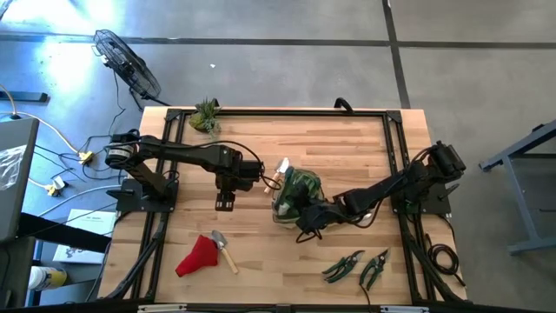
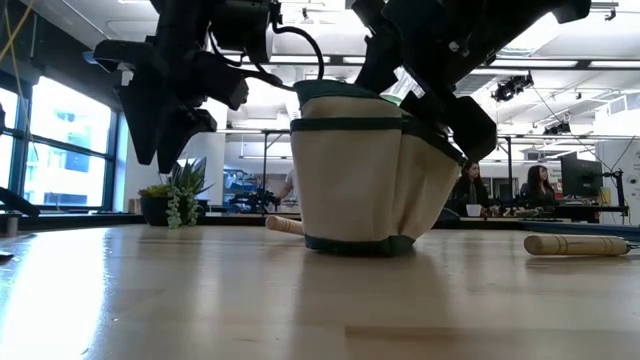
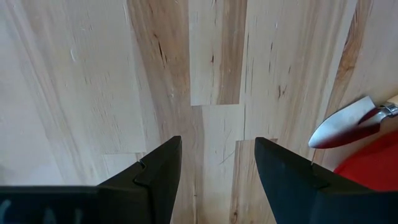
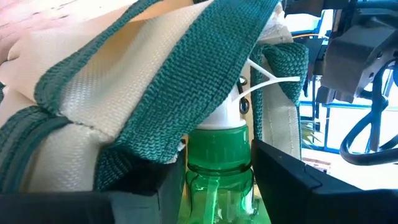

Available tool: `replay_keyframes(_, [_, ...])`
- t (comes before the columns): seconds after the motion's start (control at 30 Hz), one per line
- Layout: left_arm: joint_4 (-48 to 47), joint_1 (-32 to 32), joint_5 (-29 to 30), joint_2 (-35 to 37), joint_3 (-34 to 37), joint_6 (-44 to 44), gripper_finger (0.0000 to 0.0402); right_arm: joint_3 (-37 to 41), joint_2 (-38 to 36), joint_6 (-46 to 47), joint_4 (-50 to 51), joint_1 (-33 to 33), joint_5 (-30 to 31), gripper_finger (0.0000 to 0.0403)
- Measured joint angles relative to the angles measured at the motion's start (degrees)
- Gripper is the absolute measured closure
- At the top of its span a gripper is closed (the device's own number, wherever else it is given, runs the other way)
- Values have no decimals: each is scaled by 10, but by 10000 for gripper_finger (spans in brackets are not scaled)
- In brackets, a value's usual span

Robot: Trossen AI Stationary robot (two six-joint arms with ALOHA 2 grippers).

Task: Pick & Place Garden tools in Gardening bag
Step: Put the green spray bottle into the light brown gardening bag

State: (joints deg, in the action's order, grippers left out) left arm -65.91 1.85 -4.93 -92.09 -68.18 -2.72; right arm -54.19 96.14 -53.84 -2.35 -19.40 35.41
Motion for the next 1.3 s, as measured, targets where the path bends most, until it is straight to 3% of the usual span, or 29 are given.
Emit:
replay_keyframes(0.23, [6,0,0,0,0,0,206,0,0,53,8,-1,21,231])
replay_keyframes(0.73, [15,0,0,0,0,-1,206,0,0,103,21,26,-75,231])
replay_keyframes(1.3, [16,0,0,0,0,-10,206,0,-25,87,24,31,-110,231])
